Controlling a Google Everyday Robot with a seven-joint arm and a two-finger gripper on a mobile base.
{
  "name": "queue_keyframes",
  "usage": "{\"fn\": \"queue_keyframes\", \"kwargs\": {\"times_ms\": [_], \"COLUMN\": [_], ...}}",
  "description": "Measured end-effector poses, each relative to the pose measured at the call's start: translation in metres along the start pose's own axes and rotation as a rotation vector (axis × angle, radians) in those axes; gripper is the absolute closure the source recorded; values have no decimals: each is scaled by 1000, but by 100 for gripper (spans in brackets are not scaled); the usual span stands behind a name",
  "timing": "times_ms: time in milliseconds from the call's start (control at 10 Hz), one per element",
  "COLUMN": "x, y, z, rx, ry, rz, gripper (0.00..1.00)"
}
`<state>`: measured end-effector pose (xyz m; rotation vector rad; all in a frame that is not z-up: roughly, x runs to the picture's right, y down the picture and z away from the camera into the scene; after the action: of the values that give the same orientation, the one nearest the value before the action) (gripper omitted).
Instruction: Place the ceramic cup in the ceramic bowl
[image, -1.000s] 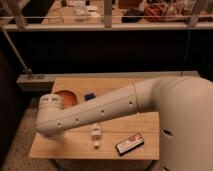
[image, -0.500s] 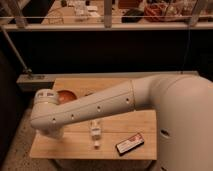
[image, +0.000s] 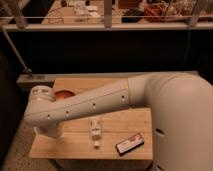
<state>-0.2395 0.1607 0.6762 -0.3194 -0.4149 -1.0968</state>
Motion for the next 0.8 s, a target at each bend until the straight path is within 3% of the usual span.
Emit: {"fn": "queue_keyframes", "kwargs": {"times_ms": [300, 400, 700, 800], "x": [2, 4, 15, 18], "y": [-4, -5, -1, -4], "z": [0, 0, -4, -5], "rx": [-26, -32, -56, -60], "ry": [-3, -1, 2, 3], "rz": [14, 15, 21, 22], "gripper": [93, 89, 66, 67]}}
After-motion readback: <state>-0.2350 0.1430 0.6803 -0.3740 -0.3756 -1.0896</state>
